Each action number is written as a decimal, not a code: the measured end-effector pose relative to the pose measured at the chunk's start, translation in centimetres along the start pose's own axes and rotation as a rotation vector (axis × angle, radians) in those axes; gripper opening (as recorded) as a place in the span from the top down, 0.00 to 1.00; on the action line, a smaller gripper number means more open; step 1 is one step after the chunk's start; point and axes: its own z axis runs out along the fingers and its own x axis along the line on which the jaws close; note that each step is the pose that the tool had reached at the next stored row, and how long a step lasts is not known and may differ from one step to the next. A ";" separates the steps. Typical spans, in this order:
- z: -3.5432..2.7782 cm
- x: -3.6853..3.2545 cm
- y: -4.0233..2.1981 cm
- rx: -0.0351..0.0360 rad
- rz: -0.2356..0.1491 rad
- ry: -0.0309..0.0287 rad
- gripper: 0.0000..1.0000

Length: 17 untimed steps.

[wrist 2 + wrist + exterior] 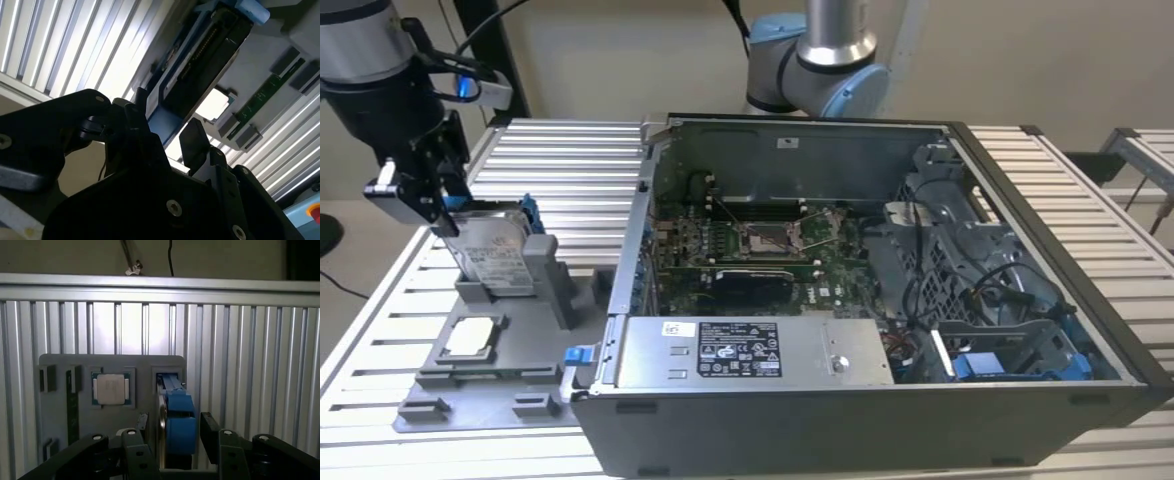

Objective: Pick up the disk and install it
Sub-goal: 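Pick up the disk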

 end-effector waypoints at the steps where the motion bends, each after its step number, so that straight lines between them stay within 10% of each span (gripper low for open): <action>1: 0.17 0.01 0.00 0.0000 0.000 -0.0007 0.00; 17: 1.94 0.09 -0.02 -0.0003 0.000 -0.0092 0.00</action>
